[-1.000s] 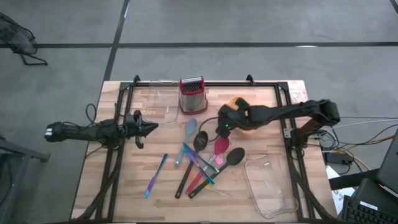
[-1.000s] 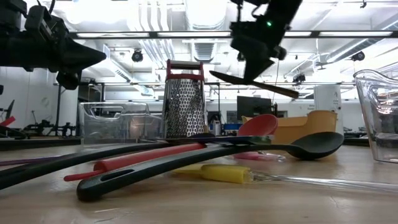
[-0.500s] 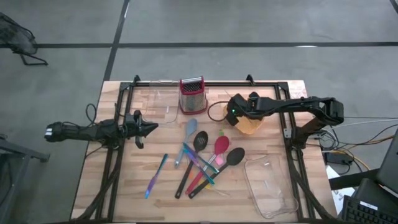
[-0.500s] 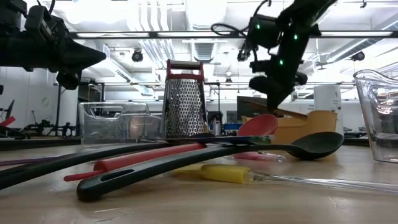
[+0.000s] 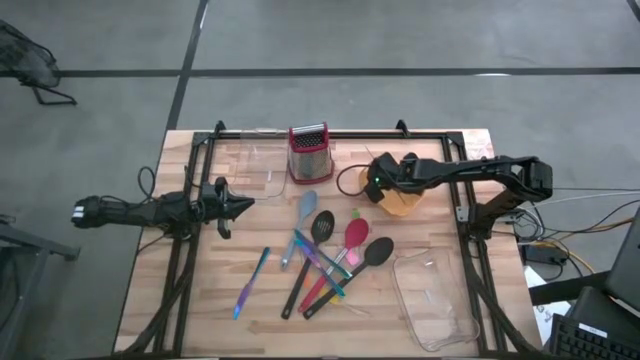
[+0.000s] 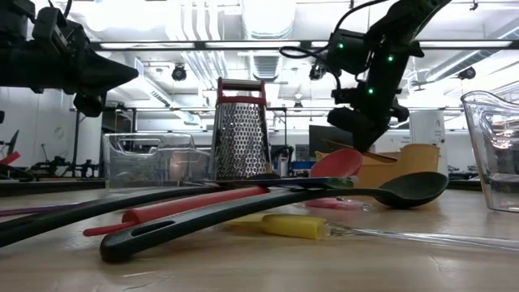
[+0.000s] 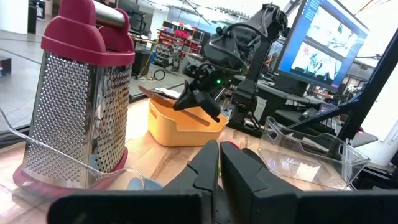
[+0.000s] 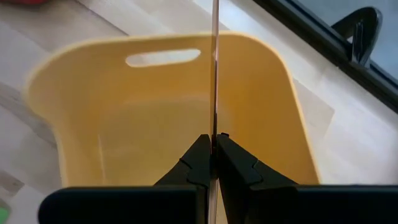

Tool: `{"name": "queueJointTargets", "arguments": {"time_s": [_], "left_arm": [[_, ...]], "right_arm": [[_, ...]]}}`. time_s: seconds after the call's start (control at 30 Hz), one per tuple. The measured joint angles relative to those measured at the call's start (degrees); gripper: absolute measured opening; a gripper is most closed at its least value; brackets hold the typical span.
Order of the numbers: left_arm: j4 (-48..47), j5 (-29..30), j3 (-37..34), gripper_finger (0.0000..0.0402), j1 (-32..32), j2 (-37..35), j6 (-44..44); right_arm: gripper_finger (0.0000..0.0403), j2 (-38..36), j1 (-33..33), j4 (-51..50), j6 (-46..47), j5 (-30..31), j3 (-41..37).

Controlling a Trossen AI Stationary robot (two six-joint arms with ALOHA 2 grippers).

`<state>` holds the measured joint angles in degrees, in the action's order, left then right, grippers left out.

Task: Pick & Place Kitchen Items
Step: Put the gold table knife into the orange bin

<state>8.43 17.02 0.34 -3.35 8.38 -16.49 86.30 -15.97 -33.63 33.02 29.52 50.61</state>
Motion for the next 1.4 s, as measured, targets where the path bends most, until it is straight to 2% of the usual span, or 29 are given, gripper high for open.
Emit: {"name": "queueJointTargets", "arguments": {"time_s": [0.73,1.4], "left_arm": [[0.0,0.0,0.0,0.0023,0.0,0.0,0.0],[0.0,0.0,0.0,0.0021,0.0,0.0,0.0]], "right_arm": [[0.0014,0.0,0.0,0.1,0.9,0.0,-1.4],[0.0093,0.0,0.1,0.0,-0.4,0.1,-1.1]]}}
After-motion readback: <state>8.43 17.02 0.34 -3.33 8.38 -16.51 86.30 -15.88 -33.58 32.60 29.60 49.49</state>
